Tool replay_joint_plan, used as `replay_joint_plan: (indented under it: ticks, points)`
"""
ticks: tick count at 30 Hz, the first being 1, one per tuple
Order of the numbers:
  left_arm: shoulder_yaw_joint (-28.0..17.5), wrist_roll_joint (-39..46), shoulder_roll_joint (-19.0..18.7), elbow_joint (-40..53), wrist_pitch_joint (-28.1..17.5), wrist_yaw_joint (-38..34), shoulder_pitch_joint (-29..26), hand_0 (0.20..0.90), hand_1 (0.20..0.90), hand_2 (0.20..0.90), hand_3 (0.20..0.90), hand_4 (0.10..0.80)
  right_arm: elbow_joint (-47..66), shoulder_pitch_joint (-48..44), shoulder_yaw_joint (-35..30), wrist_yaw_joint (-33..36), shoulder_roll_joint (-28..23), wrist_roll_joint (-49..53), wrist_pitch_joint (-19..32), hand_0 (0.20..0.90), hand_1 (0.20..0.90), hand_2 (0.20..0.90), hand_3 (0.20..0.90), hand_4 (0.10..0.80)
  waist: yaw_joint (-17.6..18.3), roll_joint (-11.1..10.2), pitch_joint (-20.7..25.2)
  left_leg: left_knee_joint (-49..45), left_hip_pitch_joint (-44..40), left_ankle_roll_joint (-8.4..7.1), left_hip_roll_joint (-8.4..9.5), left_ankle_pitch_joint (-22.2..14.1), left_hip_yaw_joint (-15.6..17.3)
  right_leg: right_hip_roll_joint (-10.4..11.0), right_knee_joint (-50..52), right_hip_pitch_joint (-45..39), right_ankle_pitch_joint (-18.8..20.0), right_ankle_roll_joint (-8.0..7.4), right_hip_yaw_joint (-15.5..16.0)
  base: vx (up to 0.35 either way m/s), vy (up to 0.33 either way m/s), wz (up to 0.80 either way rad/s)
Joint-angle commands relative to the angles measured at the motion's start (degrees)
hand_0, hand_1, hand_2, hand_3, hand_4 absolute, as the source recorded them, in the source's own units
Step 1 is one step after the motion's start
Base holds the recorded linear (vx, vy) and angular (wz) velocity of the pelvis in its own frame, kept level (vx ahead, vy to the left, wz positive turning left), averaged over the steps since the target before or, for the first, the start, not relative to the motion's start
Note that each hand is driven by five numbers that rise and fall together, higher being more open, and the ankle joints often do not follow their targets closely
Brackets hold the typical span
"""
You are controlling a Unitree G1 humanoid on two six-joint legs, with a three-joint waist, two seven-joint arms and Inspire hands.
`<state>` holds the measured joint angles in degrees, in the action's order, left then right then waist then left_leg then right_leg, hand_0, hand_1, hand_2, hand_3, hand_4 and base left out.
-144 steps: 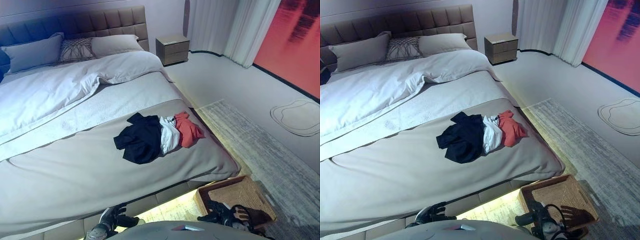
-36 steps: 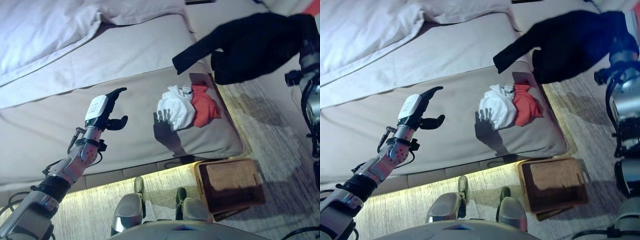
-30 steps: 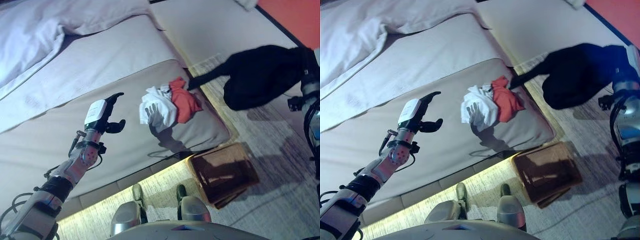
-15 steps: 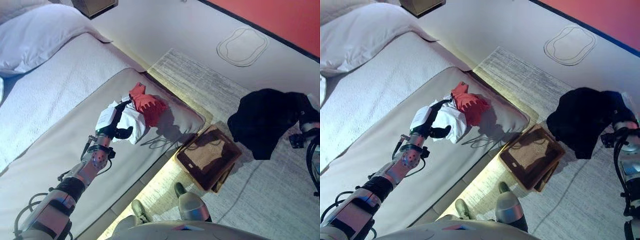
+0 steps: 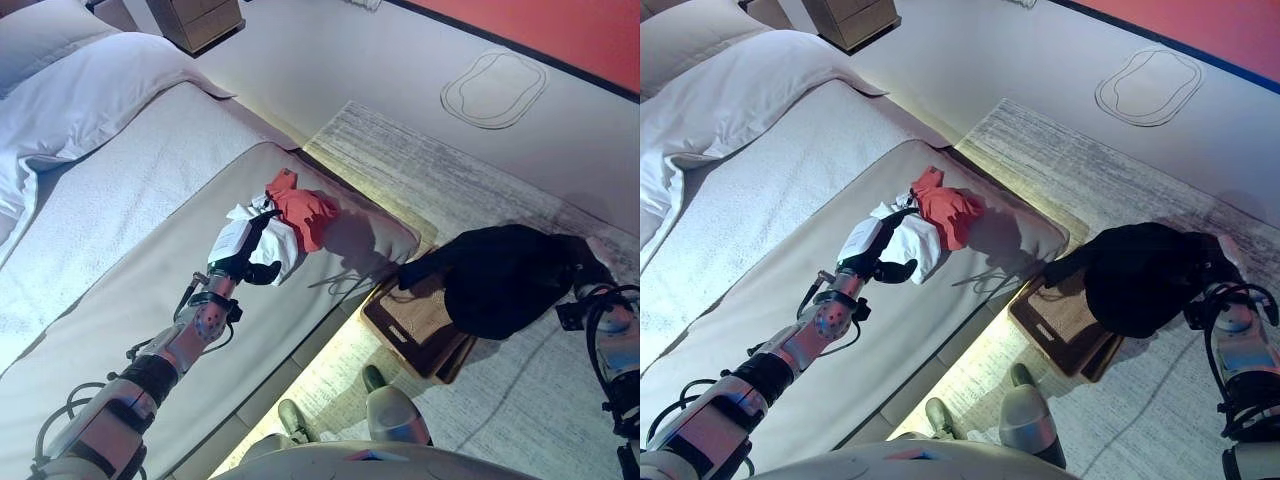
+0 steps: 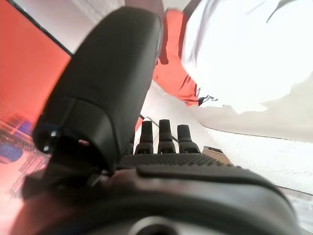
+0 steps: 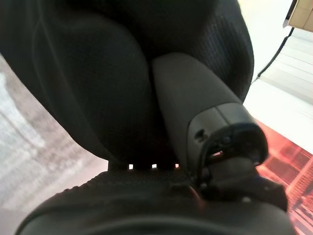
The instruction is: Pick up the clothes from the bed and place them into the basket
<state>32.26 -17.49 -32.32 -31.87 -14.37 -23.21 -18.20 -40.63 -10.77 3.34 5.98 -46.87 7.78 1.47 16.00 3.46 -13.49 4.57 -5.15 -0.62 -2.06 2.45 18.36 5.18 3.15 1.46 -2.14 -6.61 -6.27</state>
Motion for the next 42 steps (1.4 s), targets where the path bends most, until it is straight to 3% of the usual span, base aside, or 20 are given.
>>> replay_joint_plan:
  ticks: [1,10,11,12,13,33,42]
  points:
    - [-1.87,2.28,-0.67,3.47,-3.82,-3.26,-3.37,0.9,0.9,0.9,0.9,0.8,0.65,-7.79,-1.03,3.82,-2.62,-0.83,5.52,0.3,0.3,0.3,0.2,0.1,-2.12,1.16,2.15,-10.41,2.35,-0.04,-0.56,-11.54,-0.94,-0.87,3.33,4.85,0.61,0.43,2.49,-0.032,-0.004,-0.01]
    - [-1.44,2.24,0.76,2.07,-4.65,-4.92,-3.81,0.9,0.9,0.9,0.9,0.8,-3.4,-9.07,1.48,5.43,-0.17,-2.28,5.61,0.3,0.3,0.3,0.2,0.1,-2.32,2.84,0.76,-10.37,2.51,-0.13,-0.13,-11.49,-0.81,-0.31,3.0,4.93,0.62,0.42,3.05,-0.009,0.001,-0.03]
    - [-1.4,2.26,0.81,2.21,-4.5,-4.89,-3.92,0.9,0.9,0.9,0.9,0.8,-3.31,-9.12,1.65,5.52,0.01,-2.4,5.16,0.406,0.406,0.406,0.324,0.224,-2.32,2.91,0.73,-10.31,2.49,-0.15,-0.11,-11.5,-0.79,-0.29,2.97,4.94,0.6,0.4,3.11,0.0,0.0,0.0]
    - [-1.37,2.15,0.95,2.27,-4.47,-4.84,-3.92,0.9,0.9,0.9,0.9,0.8,-3.28,-9.19,1.83,5.76,0.28,-2.7,4.53,0.827,0.827,0.827,0.815,0.715,-2.32,2.99,0.73,-10.16,2.41,-0.15,-0.08,-11.47,-0.8,-0.31,2.86,4.9,0.61,0.43,3.05,0.0,0.0,0.0]
    - [-1.26,2.14,1.08,2.13,-4.43,-4.74,-4.0,0.9,0.9,0.9,0.9,0.8,-3.84,-9.0,1.95,5.91,0.58,-2.89,4.63,0.9,0.9,0.9,0.9,0.8,-2.29,3.05,0.75,-10.03,2.29,-0.17,-0.12,-11.48,-0.72,-0.28,2.69,4.8,0.64,0.37,3.05,0.0,0.0,0.0]
    - [-1.87,1.78,1.81,1.34,-4.8,-6.64,-2.91,0.9,0.9,0.9,0.9,0.8,-4.0,-6.81,1.94,8.18,2.1,-5.7,5.04,0.9,0.9,0.9,0.9,0.8,-3.08,1.6,1.64,-9.14,1.0,-0.42,-0.73,-11.03,-1.0,-0.75,2.06,3.52,0.92,0.51,3.04,0.003,0.001,0.01]
    - [-4.19,3.13,2.95,0.81,-4.25,-10.55,-1.16,0.9,0.9,0.9,0.9,0.8,7.55,-11.74,5.95,13.86,0.18,-16.21,3.4,0.9,0.9,0.9,0.9,0.8,-6.62,-0.12,2.24,-10.97,1.82,-0.39,-0.32,-11.38,-4.65,-0.65,4.94,2.54,-1.36,1.71,6.34,0.025,0.012,0.11]
